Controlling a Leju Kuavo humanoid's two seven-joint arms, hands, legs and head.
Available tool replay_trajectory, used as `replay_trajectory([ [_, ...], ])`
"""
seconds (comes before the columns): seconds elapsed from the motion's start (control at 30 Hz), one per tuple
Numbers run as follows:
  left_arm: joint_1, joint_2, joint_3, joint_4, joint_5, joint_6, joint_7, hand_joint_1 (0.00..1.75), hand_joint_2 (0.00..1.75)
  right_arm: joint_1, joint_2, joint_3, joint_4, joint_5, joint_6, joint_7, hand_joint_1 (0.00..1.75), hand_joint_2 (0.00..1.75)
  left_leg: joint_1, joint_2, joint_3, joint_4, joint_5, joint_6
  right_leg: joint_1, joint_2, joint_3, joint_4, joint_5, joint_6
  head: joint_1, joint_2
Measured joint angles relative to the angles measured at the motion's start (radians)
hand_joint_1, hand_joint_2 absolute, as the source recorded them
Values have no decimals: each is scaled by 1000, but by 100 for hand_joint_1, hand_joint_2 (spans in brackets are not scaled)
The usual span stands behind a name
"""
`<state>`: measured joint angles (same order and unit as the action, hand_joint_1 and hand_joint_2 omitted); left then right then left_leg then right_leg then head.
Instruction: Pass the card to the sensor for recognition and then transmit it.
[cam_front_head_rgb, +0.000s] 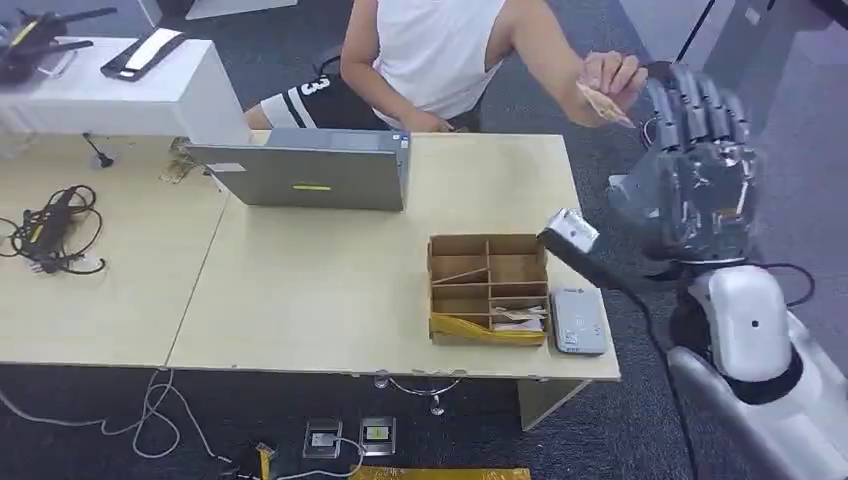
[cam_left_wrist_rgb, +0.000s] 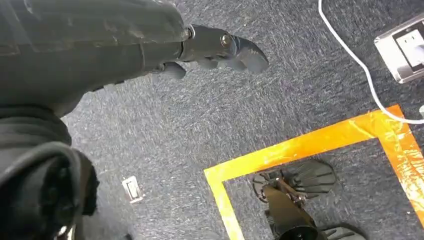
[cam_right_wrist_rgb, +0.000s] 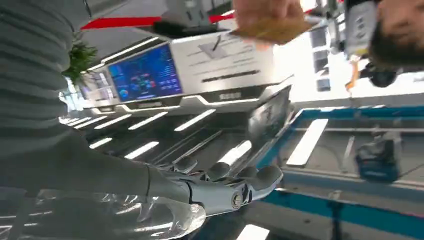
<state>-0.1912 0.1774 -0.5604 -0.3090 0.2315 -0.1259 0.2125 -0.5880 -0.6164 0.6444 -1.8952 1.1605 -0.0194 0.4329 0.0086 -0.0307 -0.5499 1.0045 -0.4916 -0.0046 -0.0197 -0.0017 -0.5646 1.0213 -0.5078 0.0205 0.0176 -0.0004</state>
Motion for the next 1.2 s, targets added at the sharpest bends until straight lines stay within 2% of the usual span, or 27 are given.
replay_trajectory([
  [0.17,-3,0,-21,-7,-11,0,7,0,0,-18,54,137,6,28,35,-27,0,175,0,0,0,0,0,0,0,1,-1,0,0,0,0,0],
  [0.23,-3,0,-21,-9,-12,0,7,0,0,-19,69,169,9,30,37,-28,0,175,0,0,0,0,0,0,0,0,-1,0,0,0,0,0],
  [0.63,-6,-3,-24,-15,-33,0,11,0,0,-32,132,255,57,11,44,-28,0,175,0,1,0,0,0,0,0,2,-1,0,0,0,0,0],
  [1.03,-9,-3,-24,-17,-71,0,28,0,0,-63,159,265,141,-41,25,14,0,175,0,1,0,0,0,0,0,2,-1,0,0,0,0,0],
  [1.1,-10,-3,-24,-17,-74,0,29,0,0,-72,161,265,160,-51,24,21,162,175,0,1,1,0,0,0,0,2,-1,0,0,0,0,0],
  [1.13,-10,-3,-24,-17,-76,0,30,0,0,-76,161,264,166,-55,24,22,175,175,0,1,0,0,0,0,0,2,-1,0,0,0,0,0],
  [1.2,-11,-3,-24,-18,-84,0,30,0,0,-87,161,263,187,-66,21,26,175,175,0,1,1,0,0,0,0,2,-1,0,0,0,0,0],
])
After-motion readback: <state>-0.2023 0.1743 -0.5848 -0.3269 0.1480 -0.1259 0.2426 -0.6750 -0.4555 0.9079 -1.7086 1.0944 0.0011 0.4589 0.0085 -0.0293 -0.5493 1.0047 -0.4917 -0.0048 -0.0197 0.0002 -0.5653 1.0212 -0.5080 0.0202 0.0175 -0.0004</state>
